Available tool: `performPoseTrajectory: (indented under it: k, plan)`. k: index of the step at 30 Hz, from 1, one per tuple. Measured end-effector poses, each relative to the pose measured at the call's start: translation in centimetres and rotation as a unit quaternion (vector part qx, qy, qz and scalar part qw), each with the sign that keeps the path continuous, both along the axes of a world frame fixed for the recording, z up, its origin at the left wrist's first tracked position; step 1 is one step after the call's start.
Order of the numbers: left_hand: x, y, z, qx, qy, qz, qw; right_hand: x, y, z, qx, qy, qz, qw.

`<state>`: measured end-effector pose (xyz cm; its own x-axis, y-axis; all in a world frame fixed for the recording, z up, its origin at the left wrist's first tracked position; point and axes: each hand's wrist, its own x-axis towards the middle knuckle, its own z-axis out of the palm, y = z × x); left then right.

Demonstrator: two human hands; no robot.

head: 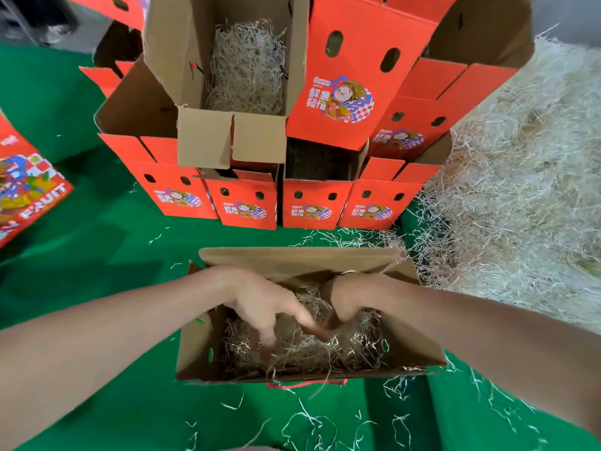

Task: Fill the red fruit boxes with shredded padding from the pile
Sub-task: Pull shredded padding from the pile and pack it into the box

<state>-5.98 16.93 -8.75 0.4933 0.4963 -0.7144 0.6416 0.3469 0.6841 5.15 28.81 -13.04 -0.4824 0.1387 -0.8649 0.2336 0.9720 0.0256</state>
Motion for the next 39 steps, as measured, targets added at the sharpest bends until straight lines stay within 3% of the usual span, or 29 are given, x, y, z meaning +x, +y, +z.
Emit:
performPoseTrajectory:
  k: [3,5,9,11,14,16,19,23,26,29,32,35,37,39]
  plan:
    - [0.7,-0.7,0.3,-0.011,-0.009,-0.055,0.998,0.2,-0.3,2.3,-0.002,0.096,0.024,0.995]
    - [1.1,-1.3,0.2,0.004,-0.022,-0.048,0.999,0.1,-0.4,3.6,-0.035,0.101,0.02,0.994]
    - [1.2,-1.7,-0.1,0.066,0.019,0.067,0.995,0.6,0.0,5.3,-0.084,0.094,-0.001,0.992]
    - [0.4,-1.3,-0.7,0.1,0.109,0.083,0.986,0.8,0.4,5.7,-0.129,0.095,-0.025,0.987]
    - [-0.1,-0.5,-2.2,0.146,0.346,-0.025,0.926,0.6,0.4,5.5,-0.164,0.093,-0.041,0.981]
    - [0.2,0.0,-3.0,0.119,0.413,-0.105,0.897,0.5,0.5,4.6,-0.159,0.083,-0.039,0.983]
    - [0.7,0.7,-4.1,0.063,0.417,-0.146,0.895,0.4,0.8,2.7,-0.109,0.028,-0.019,0.994]
    - [1.5,2.6,-5.2,0.148,0.34,-0.047,0.928,0.8,1.3,-0.3,0.003,-0.027,0.073,0.997]
    - [3.2,3.0,-7.4,0.103,0.309,-0.118,0.938,0.5,1.0,-1.4,-0.024,-0.071,0.124,0.989]
    - [4.1,1.9,-9.3,0.012,0.324,-0.28,0.903,0.7,0.1,-3.6,-0.068,-0.127,0.159,0.977]
    - [2.6,0.3,-9.5,-0.063,0.379,-0.302,0.872,2.0,-0.5,-5.1,-0.087,-0.17,0.148,0.97]
    - [1.4,-0.3,-9.2,-0.077,0.41,-0.291,0.861,2.5,-0.7,-4.6,-0.094,-0.144,0.164,0.971]
    - [1.7,0.3,-9.0,-0.045,0.397,-0.253,0.881,2.0,-1.0,-3.8,-0.068,-0.098,0.179,0.977]
    - [2.4,1.1,-8.8,0.043,0.374,-0.189,0.907,1.2,-1.5,-2.9,-0.023,-0.041,0.21,0.977]
